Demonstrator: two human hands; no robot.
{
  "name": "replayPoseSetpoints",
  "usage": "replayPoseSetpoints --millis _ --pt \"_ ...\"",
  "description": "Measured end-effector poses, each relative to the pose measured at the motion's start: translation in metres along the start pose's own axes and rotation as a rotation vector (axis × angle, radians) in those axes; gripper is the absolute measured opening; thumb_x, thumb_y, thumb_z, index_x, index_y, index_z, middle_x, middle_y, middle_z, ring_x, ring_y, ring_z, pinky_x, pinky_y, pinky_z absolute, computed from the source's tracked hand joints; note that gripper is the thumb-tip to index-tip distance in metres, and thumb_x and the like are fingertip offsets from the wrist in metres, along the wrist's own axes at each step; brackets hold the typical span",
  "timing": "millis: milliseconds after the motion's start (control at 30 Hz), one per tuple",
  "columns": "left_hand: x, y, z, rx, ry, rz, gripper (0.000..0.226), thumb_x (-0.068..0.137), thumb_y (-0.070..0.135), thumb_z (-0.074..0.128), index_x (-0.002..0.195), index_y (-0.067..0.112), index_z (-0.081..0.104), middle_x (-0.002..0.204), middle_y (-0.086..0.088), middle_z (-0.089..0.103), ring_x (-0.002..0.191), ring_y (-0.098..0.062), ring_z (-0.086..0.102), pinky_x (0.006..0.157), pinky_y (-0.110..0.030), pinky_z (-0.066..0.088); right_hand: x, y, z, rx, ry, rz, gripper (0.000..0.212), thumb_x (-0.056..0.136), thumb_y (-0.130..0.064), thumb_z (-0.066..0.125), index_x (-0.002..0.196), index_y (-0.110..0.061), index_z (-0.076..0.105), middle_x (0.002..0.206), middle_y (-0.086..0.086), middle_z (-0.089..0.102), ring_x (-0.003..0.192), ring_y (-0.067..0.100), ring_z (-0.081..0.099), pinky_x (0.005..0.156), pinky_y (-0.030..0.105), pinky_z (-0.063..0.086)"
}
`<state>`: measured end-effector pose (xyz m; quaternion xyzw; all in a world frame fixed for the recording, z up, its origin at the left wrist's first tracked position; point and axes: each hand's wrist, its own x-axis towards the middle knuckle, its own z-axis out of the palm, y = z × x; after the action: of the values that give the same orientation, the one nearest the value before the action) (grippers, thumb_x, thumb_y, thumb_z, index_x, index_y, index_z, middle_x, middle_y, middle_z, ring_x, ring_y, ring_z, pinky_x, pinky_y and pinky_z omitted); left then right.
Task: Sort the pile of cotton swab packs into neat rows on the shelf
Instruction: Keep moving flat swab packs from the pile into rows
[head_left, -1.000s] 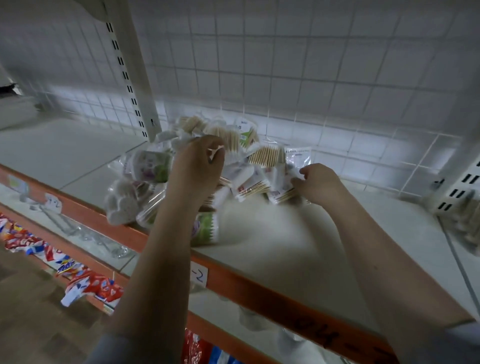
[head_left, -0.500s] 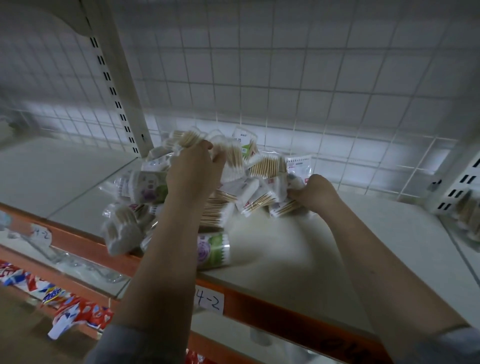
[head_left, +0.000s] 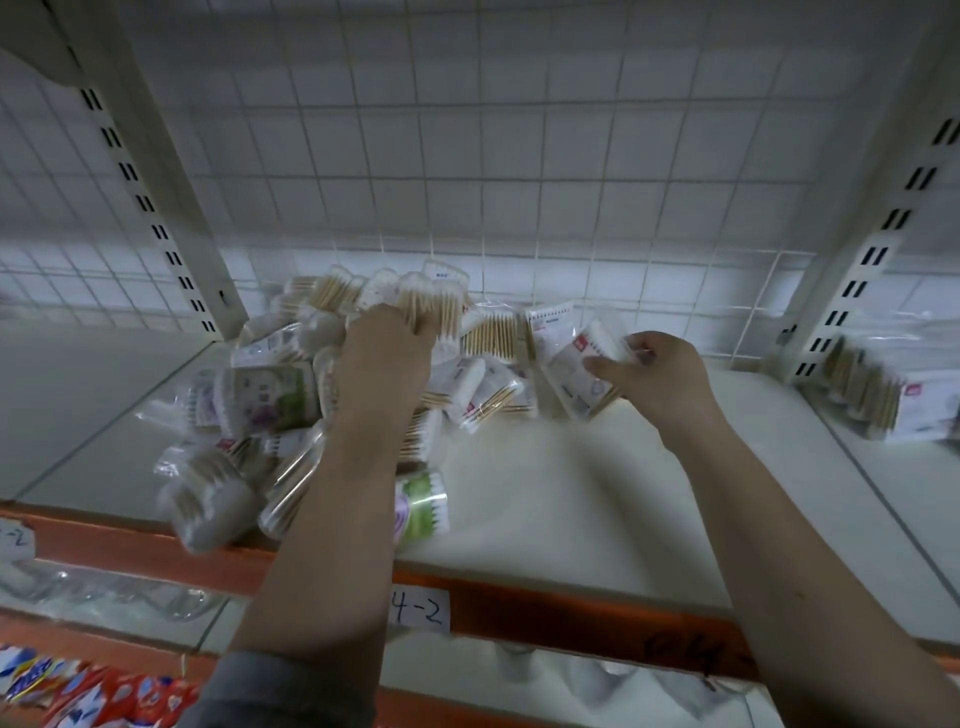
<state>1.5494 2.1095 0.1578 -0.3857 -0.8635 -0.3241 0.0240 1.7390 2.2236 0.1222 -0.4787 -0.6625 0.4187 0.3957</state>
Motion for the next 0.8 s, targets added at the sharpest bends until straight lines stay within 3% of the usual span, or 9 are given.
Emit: replayPoseSetpoints --millis 100,200,300,367,500,567,667,800 --pt "-0.006 0.001 -0.002 -0.166 -0.004 0.009 0.036 0.098 0.036 0.044 0.107 0.004 0.060 0.086 -0.004 0.056 0.058 -0.009 0.042 0.045 -0.012 0.032 -0.014 0.003 -0.003 0.050 0.058 0.006 0.017 0.075 -0.019 0.076 0.078 -0.013 0.060 0.067 -0.004 0.056 0.062 0.015 0.051 0.060 0.024 0.044" --pt "-0.012 -0.001 -0.003 -0.281 -0.006 0.065 0.033 0.098 0.035 0.046 0.111 0.008 0.060 0.085 0.002 0.053 0.057 0.004 0.036 0.043 -0.011 0.028 -0.032 0.006 -0.005 0.140 0.132 0.040 0.016 0.074 -0.019 0.078 0.074 -0.017 0.062 0.073 0.000 0.062 0.069 0.018 0.057 0.075 0.041 0.053" --pt "-0.017 -0.004 -0.004 -0.370 -0.018 0.163 0.029 0.097 0.033 0.047 0.107 0.008 0.059 0.088 0.002 0.059 0.066 -0.005 0.051 0.051 -0.009 0.033 -0.055 0.011 -0.008 0.222 0.181 0.083 0.014 0.073 -0.019 0.079 0.074 -0.019 0.064 0.081 0.008 0.068 0.074 0.024 0.061 0.080 0.049 0.053" --pt "-0.021 -0.004 -0.001 -0.460 -0.049 0.221 0.029 0.096 0.031 0.050 0.108 0.007 0.060 0.094 -0.002 0.065 0.081 -0.015 0.058 0.065 -0.018 0.037 -0.072 0.014 -0.011 0.298 0.215 0.105 0.013 0.073 -0.016 0.079 0.078 -0.018 0.067 0.082 0.010 0.069 0.075 0.024 0.064 0.078 0.047 0.054" --pt "-0.035 0.005 0.013 -0.546 -0.151 0.319 0.014 0.095 0.028 0.052 0.093 0.015 0.057 0.073 0.007 0.057 0.066 -0.009 0.051 0.056 -0.018 0.033 -0.105 0.019 -0.024 0.372 0.305 0.143 0.020 0.073 -0.017 0.079 0.088 -0.011 0.068 0.084 0.009 0.070 0.075 0.022 0.066 0.070 0.031 0.054" --pt "-0.044 0.014 0.020 -0.543 -0.204 0.358 0.016 0.097 0.026 0.049 0.094 0.012 0.057 0.073 0.007 0.054 0.064 -0.006 0.048 0.052 -0.013 0.031 -0.119 0.023 -0.035 0.362 0.338 0.158 0.021 0.075 -0.018 0.078 0.090 -0.008 0.067 0.085 0.011 0.070 0.074 0.021 0.066 0.069 0.030 0.053" --pt "-0.060 0.033 0.033 -0.553 -0.256 0.381 0.027 0.099 0.025 0.044 0.108 0.003 0.057 0.086 0.001 0.056 0.076 -0.013 0.049 0.057 -0.017 0.028 -0.140 0.031 -0.054 0.358 0.374 0.179 0.018 0.081 -0.020 0.072 0.092 -0.009 0.065 0.084 0.010 0.071 0.077 0.021 0.068 0.072 0.031 0.055" --pt "-0.082 0.061 0.056 -0.549 -0.367 0.381 0.032 0.101 0.026 0.038 0.121 0.005 0.052 0.104 0.000 0.056 0.094 -0.015 0.050 0.066 -0.018 0.028 -0.159 0.043 -0.088 0.343 0.469 0.197 0.020 0.085 -0.022 0.067 0.097 -0.007 0.062 0.085 0.009 0.069 0.077 0.021 0.066 0.068 0.031 0.054"
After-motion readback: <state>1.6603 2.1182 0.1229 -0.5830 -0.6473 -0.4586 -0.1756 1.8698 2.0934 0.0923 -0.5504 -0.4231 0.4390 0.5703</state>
